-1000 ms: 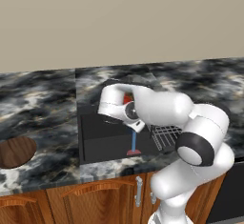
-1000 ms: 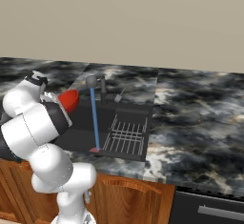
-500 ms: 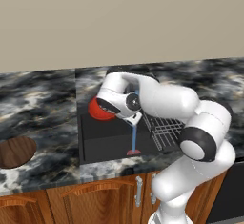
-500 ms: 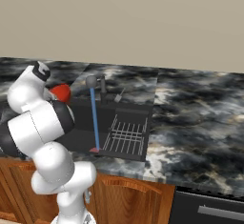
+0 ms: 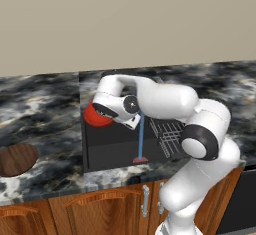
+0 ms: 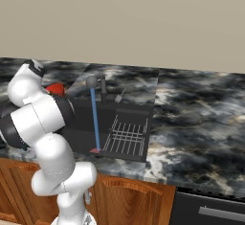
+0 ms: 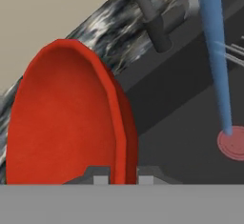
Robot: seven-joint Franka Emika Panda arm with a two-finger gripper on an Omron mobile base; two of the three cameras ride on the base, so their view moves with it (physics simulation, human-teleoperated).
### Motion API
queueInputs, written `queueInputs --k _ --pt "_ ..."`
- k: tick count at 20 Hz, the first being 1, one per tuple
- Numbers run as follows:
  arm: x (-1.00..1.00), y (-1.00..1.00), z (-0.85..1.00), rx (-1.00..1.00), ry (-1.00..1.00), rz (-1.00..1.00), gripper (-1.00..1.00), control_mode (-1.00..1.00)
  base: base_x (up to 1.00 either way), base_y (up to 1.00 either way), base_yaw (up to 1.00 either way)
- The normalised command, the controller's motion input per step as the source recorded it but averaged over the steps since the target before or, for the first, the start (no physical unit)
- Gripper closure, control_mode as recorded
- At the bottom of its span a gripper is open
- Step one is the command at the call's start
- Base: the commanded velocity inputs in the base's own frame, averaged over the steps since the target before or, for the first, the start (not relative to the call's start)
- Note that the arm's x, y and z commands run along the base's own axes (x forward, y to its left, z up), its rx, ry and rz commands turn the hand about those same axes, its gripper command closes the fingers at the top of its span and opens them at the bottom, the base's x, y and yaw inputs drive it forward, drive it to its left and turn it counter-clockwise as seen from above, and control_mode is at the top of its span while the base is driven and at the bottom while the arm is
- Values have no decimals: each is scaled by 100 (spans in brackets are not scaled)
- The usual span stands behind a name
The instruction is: Rinse each bowl for a few seconds and place them down in the sink or on the counter.
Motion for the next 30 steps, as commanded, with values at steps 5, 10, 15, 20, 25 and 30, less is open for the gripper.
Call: queueInputs --k 5,10,15,20,25,30 --pt "16 49 8 -9 10 0 100 -100 0 0 0" --pt "15 50 6 -8 7 -1 100 -100 0 0 0" --pt "15 50 4 -7 7 0 100 -100 0 0 0" --pt "16 49 0 -7 8 -1 100 -100 0 0 0" --pt "19 40 0 -9 4 -6 100 -100 0 0 0" --pt "19 38 -2 -11 2 -7 100 -100 0 0 0"
